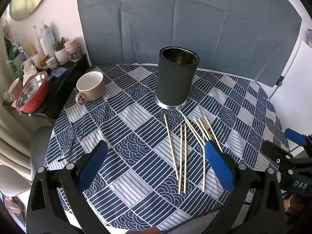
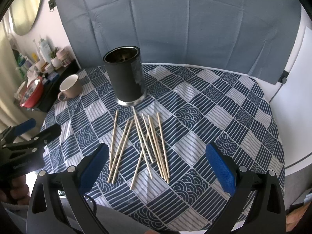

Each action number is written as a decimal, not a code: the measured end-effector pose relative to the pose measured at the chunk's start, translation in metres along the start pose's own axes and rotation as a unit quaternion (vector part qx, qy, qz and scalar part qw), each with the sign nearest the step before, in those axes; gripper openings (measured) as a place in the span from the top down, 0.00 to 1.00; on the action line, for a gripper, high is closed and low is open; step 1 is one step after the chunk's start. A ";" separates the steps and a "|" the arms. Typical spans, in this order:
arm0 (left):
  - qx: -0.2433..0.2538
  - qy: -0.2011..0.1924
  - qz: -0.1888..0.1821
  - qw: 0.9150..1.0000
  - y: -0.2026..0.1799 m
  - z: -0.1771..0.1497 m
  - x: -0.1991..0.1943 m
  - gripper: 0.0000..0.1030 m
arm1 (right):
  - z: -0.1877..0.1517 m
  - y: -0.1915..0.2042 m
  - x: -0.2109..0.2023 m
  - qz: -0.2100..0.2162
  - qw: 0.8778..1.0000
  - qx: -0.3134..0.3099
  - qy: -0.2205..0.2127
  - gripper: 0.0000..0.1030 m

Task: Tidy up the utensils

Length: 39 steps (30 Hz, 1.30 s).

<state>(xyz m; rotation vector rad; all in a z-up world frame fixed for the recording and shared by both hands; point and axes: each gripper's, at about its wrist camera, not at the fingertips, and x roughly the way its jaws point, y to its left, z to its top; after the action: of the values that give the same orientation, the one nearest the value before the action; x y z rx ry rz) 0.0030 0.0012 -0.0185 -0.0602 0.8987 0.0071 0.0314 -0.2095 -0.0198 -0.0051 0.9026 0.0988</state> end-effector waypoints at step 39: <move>0.047 0.174 0.033 0.983 -0.014 0.004 0.114 0.06 | 0.005 -0.048 0.123 -0.012 0.988 0.018 0.156 0.08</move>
<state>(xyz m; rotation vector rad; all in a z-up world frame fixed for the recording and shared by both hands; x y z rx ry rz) 0.0776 -0.0146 -0.1039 0.0577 1.2484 0.0156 0.1153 -0.2466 -0.1145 0.0033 1.2167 0.0596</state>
